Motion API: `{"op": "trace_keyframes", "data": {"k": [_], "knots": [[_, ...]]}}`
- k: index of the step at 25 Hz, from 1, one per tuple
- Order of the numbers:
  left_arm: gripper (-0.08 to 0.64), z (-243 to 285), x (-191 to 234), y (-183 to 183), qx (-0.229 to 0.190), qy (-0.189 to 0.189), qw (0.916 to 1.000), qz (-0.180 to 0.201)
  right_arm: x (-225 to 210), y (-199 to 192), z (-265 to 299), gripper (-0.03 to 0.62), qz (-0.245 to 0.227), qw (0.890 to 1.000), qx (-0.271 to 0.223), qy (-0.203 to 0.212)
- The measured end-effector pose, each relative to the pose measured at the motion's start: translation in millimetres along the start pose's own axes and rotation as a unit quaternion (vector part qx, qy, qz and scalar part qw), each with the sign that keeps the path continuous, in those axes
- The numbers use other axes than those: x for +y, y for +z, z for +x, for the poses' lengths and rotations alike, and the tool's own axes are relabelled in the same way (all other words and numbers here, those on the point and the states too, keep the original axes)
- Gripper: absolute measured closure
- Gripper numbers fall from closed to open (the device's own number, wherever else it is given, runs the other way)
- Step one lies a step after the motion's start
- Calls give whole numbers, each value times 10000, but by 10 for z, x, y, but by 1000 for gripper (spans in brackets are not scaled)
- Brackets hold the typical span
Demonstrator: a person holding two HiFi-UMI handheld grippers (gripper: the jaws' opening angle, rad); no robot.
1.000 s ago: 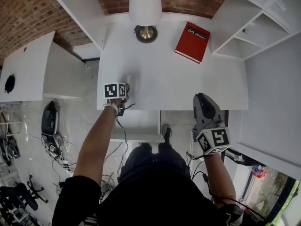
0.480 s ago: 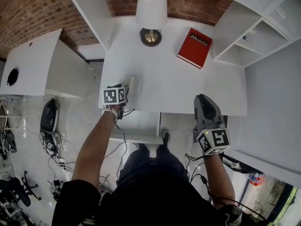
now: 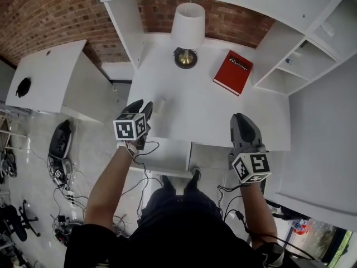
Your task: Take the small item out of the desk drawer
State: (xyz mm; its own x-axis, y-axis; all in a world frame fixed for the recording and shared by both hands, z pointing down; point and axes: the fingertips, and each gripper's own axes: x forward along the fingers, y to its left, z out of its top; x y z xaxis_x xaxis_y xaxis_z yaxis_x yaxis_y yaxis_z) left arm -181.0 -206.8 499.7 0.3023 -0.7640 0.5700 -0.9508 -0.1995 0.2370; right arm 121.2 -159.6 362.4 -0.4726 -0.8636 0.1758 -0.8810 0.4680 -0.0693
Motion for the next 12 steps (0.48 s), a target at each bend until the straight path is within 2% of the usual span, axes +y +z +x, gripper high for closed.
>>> {"op": "trace_keyframes", "data": {"k": [6,12], "knots": [[419,-590,-258,474,-905,-26,9958,120,9,176,1,571,-94,9999,-143,-11],[420,-1187,-498,933,-1707,43,9841,483,-46,464,13,588,-109,9990,-408,-121]]}}
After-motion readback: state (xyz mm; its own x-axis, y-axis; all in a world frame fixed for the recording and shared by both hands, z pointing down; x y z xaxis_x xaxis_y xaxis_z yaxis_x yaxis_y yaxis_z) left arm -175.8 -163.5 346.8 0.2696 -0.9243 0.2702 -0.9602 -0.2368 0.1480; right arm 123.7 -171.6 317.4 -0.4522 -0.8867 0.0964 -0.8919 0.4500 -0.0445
